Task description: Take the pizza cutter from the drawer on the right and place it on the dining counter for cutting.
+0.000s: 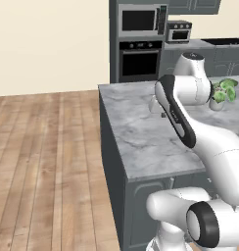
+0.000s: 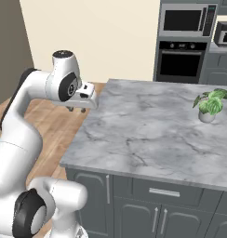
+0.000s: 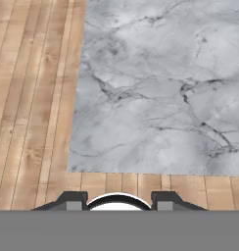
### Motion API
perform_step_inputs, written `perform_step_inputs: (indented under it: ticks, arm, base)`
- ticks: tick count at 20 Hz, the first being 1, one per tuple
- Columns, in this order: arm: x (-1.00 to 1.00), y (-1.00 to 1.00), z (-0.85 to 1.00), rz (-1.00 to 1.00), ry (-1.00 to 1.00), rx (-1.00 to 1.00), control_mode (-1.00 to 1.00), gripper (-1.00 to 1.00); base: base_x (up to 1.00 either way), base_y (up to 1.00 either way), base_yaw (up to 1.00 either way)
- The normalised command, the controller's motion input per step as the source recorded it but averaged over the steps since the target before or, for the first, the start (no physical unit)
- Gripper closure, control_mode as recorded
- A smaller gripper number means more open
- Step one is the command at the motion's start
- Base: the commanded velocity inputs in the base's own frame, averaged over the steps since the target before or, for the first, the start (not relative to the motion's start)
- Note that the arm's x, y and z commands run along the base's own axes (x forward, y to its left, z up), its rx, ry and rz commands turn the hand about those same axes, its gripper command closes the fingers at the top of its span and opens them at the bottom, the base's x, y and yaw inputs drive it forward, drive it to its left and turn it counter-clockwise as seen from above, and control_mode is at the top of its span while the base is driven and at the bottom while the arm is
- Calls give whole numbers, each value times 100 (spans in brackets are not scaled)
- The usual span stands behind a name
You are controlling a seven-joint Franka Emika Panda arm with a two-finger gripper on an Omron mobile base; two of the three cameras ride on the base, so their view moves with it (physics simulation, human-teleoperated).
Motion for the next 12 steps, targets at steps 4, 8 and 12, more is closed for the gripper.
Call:
perform_step_inputs:
  ticks: [4, 8, 12]
  arm:
    - [-1, -14, -1, 0, 0, 0, -100, -100]
    - [-11, -68, -8, -1, 0, 4, -100, -100]
    - [-13, -79, -11, -3, 0, 6, -100, -100]
  base:
    - [0, 0, 0]
    - [0, 0, 0]
    - [0, 0, 0]
